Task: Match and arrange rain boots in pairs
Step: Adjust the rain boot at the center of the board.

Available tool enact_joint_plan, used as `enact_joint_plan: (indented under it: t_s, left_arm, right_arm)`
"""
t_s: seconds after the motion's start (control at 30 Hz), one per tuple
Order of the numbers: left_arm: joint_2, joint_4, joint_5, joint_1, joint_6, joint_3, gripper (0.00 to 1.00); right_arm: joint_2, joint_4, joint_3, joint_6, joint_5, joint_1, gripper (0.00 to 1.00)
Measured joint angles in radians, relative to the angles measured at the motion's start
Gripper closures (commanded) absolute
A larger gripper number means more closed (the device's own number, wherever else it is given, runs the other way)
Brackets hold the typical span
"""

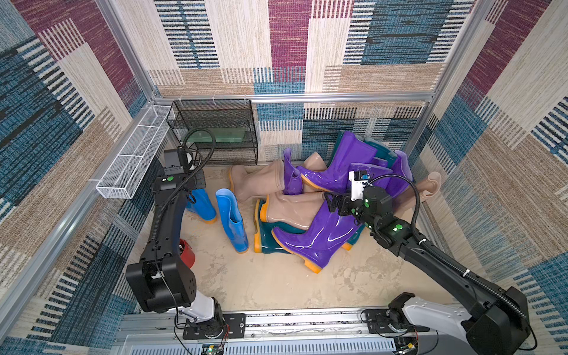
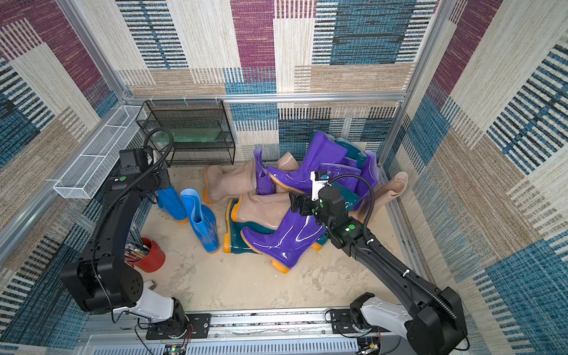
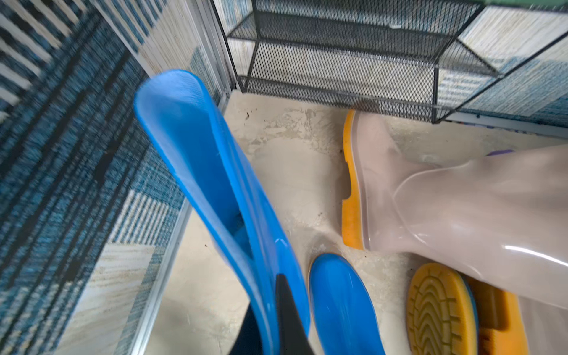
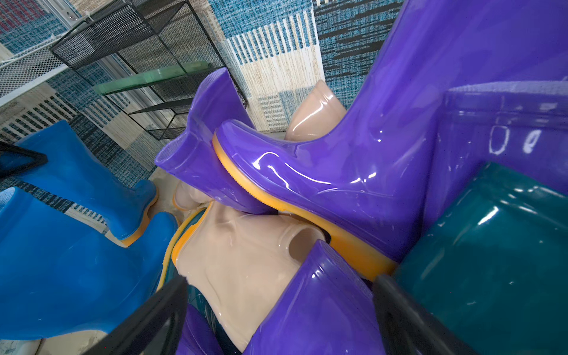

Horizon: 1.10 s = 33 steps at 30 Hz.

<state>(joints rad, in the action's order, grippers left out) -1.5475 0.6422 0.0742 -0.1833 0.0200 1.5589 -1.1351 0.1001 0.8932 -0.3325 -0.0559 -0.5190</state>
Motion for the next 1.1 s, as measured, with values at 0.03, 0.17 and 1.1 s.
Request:
enact_joint_plan:
  t_s: [0.03,0.17,1.1]
  left_arm:
    - [-0.014,0.006,0.003,0.0,0.012,0.021,1.0]
    - [-0.071,0.003,0.029,0.0,0.075,0.068,1.0]
    - [0.065,-0.099,0.258,-0.047,0.057,-0.192,1.0]
  right_arm:
    - [-0.004,-0.002,-0.001,0.0,0.004,0.002,0.03]
    - [-0.022,-0.003,0.0,-0.003,0.022,0.003,0.03]
    - [-0.054,0.006,0.042,0.0,0.072,0.015,0.03]
